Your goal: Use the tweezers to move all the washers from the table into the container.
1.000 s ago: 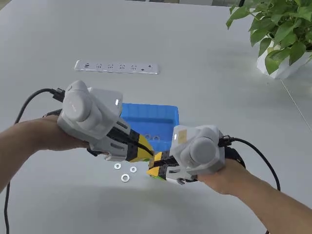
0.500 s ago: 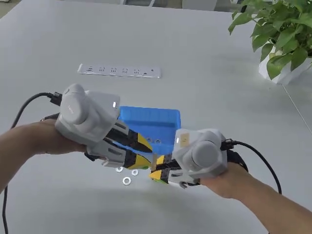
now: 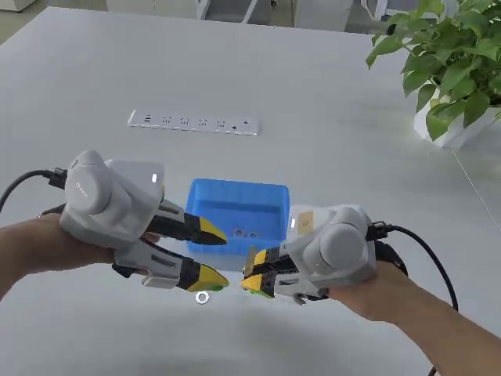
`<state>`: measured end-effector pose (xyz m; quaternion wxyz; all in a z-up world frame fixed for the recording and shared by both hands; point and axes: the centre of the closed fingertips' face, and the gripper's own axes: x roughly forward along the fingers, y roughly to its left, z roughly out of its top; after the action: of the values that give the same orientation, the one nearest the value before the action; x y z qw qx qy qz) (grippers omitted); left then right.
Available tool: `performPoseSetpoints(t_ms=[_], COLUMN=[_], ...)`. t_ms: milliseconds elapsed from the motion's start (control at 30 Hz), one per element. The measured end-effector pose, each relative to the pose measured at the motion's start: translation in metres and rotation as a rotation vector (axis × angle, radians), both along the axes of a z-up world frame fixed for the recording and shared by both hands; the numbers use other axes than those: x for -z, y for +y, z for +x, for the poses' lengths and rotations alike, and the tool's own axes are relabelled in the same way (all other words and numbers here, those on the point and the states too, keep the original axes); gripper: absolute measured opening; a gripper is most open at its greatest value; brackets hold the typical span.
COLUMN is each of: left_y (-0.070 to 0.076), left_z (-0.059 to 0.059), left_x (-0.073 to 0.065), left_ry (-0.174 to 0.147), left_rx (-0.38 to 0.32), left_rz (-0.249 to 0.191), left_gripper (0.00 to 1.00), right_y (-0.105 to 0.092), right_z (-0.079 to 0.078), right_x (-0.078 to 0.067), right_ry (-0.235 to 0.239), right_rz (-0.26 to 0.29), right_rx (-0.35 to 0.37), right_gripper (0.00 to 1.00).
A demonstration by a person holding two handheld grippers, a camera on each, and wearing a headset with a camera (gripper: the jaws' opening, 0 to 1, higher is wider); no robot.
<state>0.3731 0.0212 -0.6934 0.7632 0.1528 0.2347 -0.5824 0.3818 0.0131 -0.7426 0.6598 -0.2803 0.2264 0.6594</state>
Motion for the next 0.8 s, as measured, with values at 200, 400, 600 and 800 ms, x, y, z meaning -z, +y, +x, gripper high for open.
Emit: performPoseSetpoints(t_ms=[200, 400, 600, 800], left_y=[0.007, 0.016, 0.023, 0.029], left_z=[-0.003, -0.010, -0.014, -0.010], left_x=[-0.003, -0.001, 0.001, -0.005], left_ry=[-0.007, -0.005, -0.007, -0.034], left_rx=[-0.050, -0.096, -0.125, -0.170], left_rz=[-0.018, -0.028, -0.028, -0.039], left_gripper=[0.48, 0.52, 0.57, 0.67], right_y=[-0.001, -0.002, -0.001, 0.002], right_z=[0.002, 0.008, 0.015, 0.024], right_x=[-0.014, -0.034, -0.045, -0.054], right_ry=[-0.012, -0.025, -0.030, -0.053], right_rz=[0.010, 0.028, 0.034, 0.040], right_rx=[-0.004, -0.012, -0.019, -0.029], right_gripper=[0.07, 0.07, 0.07, 0.07])
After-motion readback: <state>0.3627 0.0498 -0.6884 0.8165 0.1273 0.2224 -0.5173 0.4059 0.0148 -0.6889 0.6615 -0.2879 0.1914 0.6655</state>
